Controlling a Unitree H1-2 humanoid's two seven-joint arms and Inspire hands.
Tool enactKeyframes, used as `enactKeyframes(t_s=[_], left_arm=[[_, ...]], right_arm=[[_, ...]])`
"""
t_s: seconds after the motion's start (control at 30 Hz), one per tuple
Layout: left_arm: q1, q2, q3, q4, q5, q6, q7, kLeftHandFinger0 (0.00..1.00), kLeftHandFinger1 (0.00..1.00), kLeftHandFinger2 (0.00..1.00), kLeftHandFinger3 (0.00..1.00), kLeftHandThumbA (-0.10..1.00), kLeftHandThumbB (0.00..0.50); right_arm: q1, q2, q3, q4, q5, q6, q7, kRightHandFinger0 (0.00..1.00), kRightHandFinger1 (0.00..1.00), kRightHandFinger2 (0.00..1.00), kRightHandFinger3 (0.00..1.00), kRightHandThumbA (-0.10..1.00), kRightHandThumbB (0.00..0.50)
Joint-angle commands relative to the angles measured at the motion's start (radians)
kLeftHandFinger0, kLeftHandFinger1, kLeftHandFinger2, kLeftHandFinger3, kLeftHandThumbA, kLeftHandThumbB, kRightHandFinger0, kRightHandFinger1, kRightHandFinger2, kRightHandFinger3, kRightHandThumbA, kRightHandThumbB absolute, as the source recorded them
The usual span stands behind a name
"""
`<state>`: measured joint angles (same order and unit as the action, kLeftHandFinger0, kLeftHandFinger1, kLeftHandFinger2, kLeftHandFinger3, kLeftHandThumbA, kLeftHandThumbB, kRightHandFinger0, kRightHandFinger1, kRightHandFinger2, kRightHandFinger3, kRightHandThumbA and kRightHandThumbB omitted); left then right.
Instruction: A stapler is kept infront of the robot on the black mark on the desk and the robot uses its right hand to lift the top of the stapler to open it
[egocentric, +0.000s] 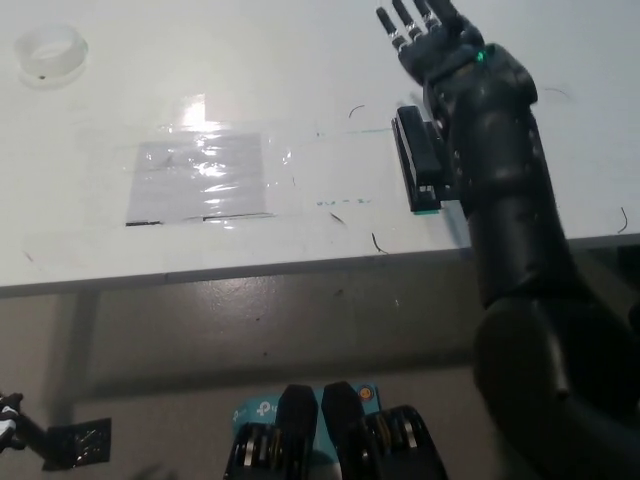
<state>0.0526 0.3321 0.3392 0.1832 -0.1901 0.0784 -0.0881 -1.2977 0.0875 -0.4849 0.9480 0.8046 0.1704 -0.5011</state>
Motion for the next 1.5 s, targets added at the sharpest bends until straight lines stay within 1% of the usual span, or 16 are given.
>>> enactKeyframes(t_s=[0.0,0.17,0.33,0.43,0.5,0.7,0.8,0.9,1.03,1.13,1.17,1.23,1.37,1.4,1.43,1.47], left_arm=[[0.007,0.007,0.004,-0.025,-0.009,-0.03,-0.003,0.4,0.49,0.65,0.79,0.62,0.011],[0.007,0.004,0.011,-0.032,-0.015,-0.019,0.004,0.4,0.49,0.64,0.78,0.6,0.023],[0.009,0.009,0.009,-0.026,-0.016,-0.028,-0.005,0.42,0.51,0.67,0.8,0.61,0.009],[0.012,0.01,0.012,-0.016,-0.021,-0.042,-0.01,0.42,0.5,0.65,0.79,0.61,0.013],[0.014,0.01,0.013,-0.022,-0.023,-0.036,-0.01,0.42,0.51,0.66,0.8,0.61,0.01],[0.019,0.011,0.014,-0.026,-0.02,-0.03,-0.007,0.42,0.5,0.64,0.8,0.61,0.036],[0.014,0.015,0.015,-0.021,-0.014,-0.033,-0.003,0.39,0.48,0.63,0.8,0.6,0.037],[0.017,0.016,0.016,-0.029,-0.022,-0.03,-0.008,0.4,0.47,0.63,0.8,0.6,0.029],[0.014,0.019,0.017,-0.024,-0.026,-0.031,-0.013,0.42,0.48,0.64,0.8,0.6,0.035],[0.015,0.021,0.019,-0.022,-0.025,-0.031,-0.012,0.41,0.47,0.63,0.79,0.6,0.025],[0.014,0.021,0.019,-0.021,-0.023,-0.026,-0.009,0.39,0.47,0.64,0.81,0.6,0.038],[0.013,0.025,0.018,-0.021,-0.022,-0.025,-0.012,0.4,0.47,0.64,0.81,0.61,0.035],[0.014,0.027,0.019,-0.018,-0.023,-0.03,-0.015,0.41,0.48,0.64,0.79,0.61,0.028],[0.015,0.027,0.019,-0.02,-0.021,-0.027,-0.014,0.42,0.48,0.64,0.79,0.61,0.018],[0.016,0.026,0.02,-0.025,-0.023,-0.023,-0.014,0.42,0.48,0.64,0.79,0.6,0.019],[0.018,0.028,0.023,-0.029,-0.024,-0.016,-0.014,0.42,0.49,0.64,0.79,0.6,0.021]], right_arm=[[-0.112,-0.053,0.008,0.107,-0.058,-0.117,0.092,0.72,0.85,0.9,1.0,0.99,0.0],[-0.153,-0.078,0.013,0.212,-0.094,-0.17,0.088,0.7,0.8,0.84,0.97,0.96,0.0],[-0.086,-0.046,0.022,0.096,-0.106,-0.131,0.083,0.73,0.85,0.9,1.0,0.99,0.0],[0.033,-0.012,0.044,-0.115,-0.096,-0.039,0.092,0.76,0.89,0.97,1.0,0.98,0.0],[0.121,0.002,0.058,-0.284,-0.081,0.042,0.074,0.76,0.85,0.92,1.0,0.94,0.0],[0.296,-0.02,0.108,-0.585,-0.059,0.201,0.087,0.76,0.85,0.91,1.0,0.98,0.0],[0.379,-0.045,0.127,-0.729,-0.045,0.271,0.084,0.72,0.79,0.83,0.98,0.97,0.003],[0.492,-0.097,0.177,-0.873,-0.048,0.3,0.11,0.69,0.75,0.78,0.91,0.95,0.005],[0.584,-0.143,0.211,-0.95,-0.055,0.3,0.145,0.72,0.76,0.79,0.9,1.0,0.0],[0.667,-0.183,0.236,-1.008,-0.075,0.3,0.157,0.65,0.7,0.74,0.85,1.0,0.006],[0.734,-0.21,0.244,-1.051,-0.105,0.3,0.149,0.5,0.57,0.65,0.78,0.96,0.035],[0.779,-0.224,0.25,-1.069,-0.171,0.285,0.161,0.37,0.45,0.57,0.72,0.92,0.027],[0.896,-0.286,0.287,-1.076,-0.24,0.201,0.22,0.31,0.37,0.53,0.71,0.97,0.004],[0.925,-0.301,0.298,-1.066,-0.268,0.163,0.232,0.27,0.34,0.51,0.69,0.96,0.008],[0.952,-0.304,0.294,-1.053,-0.277,0.145,0.229,0.26,0.31,0.48,0.67,0.93,0.047],[0.974,-0.307,0.302,-1.034,-0.298,0.111,0.239,0.24,0.3,0.46,0.66,0.93,0.032]])
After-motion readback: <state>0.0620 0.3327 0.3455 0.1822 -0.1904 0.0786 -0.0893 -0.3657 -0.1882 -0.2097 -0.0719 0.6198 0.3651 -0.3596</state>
